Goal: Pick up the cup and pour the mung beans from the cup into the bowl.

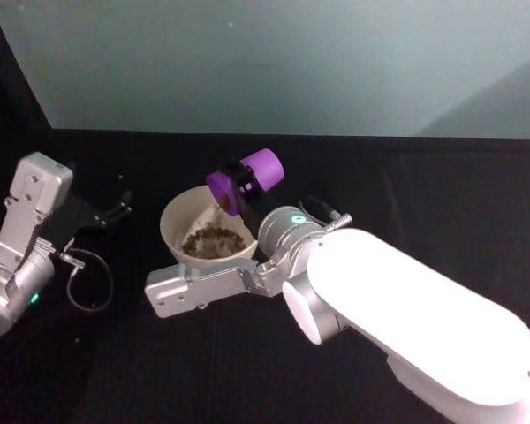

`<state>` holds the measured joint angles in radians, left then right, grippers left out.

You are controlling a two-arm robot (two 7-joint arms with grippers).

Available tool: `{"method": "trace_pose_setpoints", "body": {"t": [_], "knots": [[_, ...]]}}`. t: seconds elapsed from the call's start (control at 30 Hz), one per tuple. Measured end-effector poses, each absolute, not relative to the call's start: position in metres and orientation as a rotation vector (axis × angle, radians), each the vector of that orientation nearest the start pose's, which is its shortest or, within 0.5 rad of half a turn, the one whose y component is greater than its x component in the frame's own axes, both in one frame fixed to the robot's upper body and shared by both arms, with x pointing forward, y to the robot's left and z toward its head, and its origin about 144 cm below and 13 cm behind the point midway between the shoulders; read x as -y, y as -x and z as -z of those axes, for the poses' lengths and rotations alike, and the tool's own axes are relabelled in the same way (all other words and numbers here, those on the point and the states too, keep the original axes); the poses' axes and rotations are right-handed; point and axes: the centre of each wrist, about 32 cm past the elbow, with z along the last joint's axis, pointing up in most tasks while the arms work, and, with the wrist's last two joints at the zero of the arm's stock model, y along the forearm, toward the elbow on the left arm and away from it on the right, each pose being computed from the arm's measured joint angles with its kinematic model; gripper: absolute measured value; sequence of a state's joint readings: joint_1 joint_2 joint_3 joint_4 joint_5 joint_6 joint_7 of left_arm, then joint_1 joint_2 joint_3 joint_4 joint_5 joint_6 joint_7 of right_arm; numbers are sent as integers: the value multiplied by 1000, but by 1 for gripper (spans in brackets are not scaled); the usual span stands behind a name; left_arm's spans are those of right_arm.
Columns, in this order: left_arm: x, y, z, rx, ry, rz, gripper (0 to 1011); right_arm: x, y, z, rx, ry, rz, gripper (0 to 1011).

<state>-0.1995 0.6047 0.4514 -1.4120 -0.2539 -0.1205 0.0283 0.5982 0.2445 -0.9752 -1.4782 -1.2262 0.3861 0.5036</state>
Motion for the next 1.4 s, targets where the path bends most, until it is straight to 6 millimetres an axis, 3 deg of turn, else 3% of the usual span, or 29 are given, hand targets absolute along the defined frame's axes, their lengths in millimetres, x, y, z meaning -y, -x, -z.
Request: {"method": "trace_pose_setpoints", "body": {"t": [1.07, 1.4], "knots": [[-310, -489, -1140, 285, -304, -1248, 1000, 43, -495, -1226, 1475, 1216, 551, 724], [-310, -489, -1140, 285, -304, -1248, 1000, 29, -482, -1213, 1753, 1362, 523, 724]]}}
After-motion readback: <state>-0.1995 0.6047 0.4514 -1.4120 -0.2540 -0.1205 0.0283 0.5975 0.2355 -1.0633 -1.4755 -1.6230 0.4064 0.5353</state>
